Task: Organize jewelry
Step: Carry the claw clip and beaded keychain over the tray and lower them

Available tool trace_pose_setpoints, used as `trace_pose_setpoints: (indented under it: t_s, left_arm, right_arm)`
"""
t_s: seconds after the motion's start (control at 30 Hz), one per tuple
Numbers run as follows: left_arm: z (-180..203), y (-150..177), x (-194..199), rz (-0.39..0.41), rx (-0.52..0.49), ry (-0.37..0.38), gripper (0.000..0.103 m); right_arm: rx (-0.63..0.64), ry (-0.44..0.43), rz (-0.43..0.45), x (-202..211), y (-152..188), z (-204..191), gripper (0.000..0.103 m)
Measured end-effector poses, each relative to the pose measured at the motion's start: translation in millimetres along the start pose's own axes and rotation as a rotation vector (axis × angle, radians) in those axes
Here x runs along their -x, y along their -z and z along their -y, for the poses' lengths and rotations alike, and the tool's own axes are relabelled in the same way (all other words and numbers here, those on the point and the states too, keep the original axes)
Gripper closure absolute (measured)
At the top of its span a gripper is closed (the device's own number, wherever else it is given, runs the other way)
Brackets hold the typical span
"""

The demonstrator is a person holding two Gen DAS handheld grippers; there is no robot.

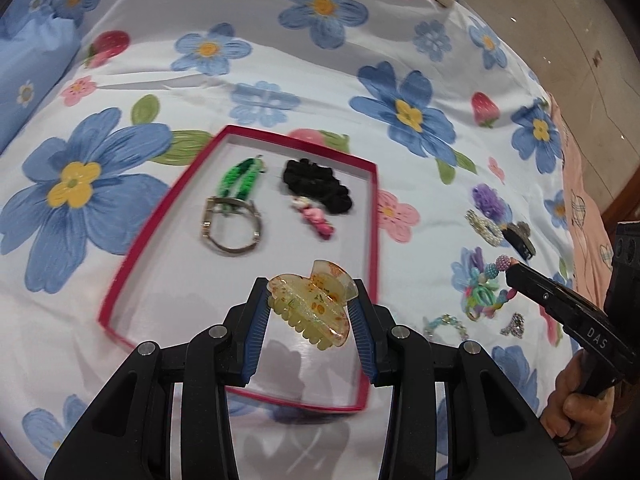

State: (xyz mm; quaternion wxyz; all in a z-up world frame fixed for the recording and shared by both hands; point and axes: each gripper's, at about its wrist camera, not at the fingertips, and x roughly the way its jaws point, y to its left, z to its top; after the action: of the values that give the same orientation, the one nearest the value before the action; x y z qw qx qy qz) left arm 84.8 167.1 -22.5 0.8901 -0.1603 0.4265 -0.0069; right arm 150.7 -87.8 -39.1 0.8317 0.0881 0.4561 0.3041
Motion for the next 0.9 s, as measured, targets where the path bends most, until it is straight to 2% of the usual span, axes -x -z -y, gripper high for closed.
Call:
trace_pose_setpoints:
  t_s: [0.5, 0.9]
  left_arm:
    - [-51, -6, -19, -0.031, 0.049, -0.058, 0.065]
    - [-68, -20, -60, -0.103, 0.052, -0.073, 0.065]
  right_arm:
    - [0.064, -0.094, -0.052, -60, -22, -52, 0.094]
    - [0.059, -0.136, -0.124, -119, -30, -62, 0.093]
